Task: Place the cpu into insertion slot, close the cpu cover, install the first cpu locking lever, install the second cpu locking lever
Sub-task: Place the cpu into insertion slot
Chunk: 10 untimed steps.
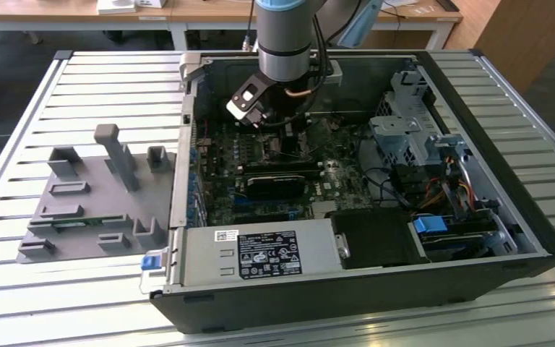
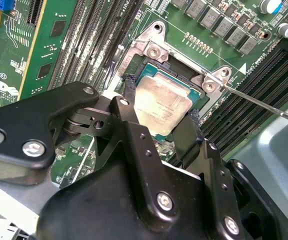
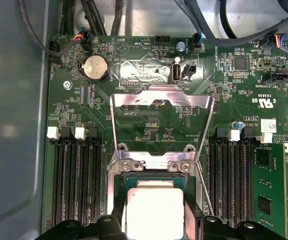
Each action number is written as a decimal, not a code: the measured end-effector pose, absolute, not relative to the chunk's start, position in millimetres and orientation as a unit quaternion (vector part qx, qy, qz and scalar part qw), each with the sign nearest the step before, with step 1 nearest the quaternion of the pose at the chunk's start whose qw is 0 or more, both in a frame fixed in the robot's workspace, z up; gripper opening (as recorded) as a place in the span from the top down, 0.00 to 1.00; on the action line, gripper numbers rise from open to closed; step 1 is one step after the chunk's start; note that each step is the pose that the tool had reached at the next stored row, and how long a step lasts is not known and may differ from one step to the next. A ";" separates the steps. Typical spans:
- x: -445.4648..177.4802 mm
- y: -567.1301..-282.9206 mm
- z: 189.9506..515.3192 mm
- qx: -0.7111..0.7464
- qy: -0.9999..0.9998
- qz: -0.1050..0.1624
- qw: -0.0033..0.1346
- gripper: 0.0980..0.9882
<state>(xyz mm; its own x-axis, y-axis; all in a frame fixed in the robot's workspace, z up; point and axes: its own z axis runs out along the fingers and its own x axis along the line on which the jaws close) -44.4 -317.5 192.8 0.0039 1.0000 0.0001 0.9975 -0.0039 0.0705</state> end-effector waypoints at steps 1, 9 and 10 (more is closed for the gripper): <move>-44.4 -317.6 192.8 0.708 0.705 0.025 0.025 0.49; -44.4 -317.5 193.4 0.708 0.705 0.025 0.025 0.42; -44.4 -317.5 194.4 0.708 0.705 0.025 0.025 0.42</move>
